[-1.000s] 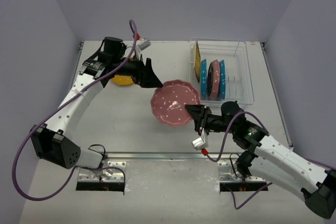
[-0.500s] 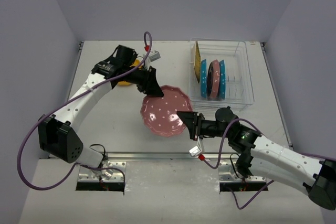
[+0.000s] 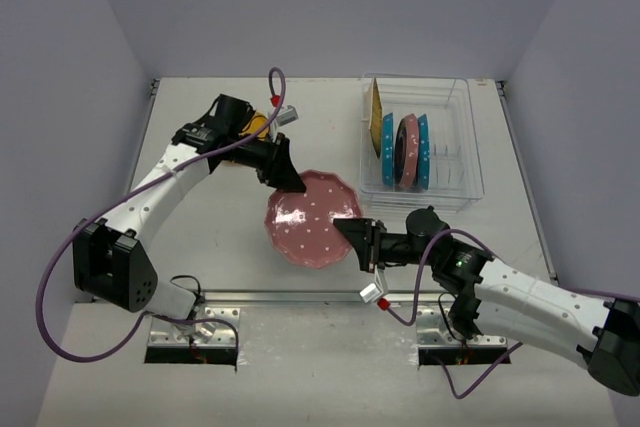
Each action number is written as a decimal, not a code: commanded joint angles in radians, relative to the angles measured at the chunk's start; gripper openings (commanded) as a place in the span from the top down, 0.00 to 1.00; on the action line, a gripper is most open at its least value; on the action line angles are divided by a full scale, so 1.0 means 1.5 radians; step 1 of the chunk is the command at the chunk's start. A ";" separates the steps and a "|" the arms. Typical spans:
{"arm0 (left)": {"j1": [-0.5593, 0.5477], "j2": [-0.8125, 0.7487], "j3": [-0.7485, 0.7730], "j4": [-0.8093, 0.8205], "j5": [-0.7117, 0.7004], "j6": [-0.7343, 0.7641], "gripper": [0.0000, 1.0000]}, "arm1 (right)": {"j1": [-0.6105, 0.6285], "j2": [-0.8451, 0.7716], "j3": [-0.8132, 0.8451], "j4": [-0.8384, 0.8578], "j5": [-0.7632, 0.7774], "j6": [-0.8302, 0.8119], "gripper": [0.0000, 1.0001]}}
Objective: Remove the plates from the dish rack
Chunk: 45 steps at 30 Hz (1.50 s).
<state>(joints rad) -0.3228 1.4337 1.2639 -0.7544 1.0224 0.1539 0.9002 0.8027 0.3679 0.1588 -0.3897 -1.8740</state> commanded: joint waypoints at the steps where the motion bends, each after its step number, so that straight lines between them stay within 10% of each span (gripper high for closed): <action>1: -0.030 -0.033 -0.029 -0.043 0.068 0.038 1.00 | -0.006 -0.008 0.043 0.200 0.063 0.010 0.71; 20: 0.123 0.004 -0.044 -0.074 0.177 0.075 1.00 | -0.006 0.053 0.038 0.205 0.137 0.068 0.01; 32: 0.311 0.131 0.078 -0.169 0.230 0.148 1.00 | -0.006 0.050 0.026 0.192 0.191 0.099 0.01; 45: 0.506 0.306 0.244 0.184 0.014 -0.203 1.00 | -0.008 0.041 0.048 0.144 0.290 0.207 0.01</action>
<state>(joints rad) 0.4299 1.8587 1.5343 -0.6541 1.0398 0.0291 0.8917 0.8840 0.3889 0.3671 -0.0276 -1.6478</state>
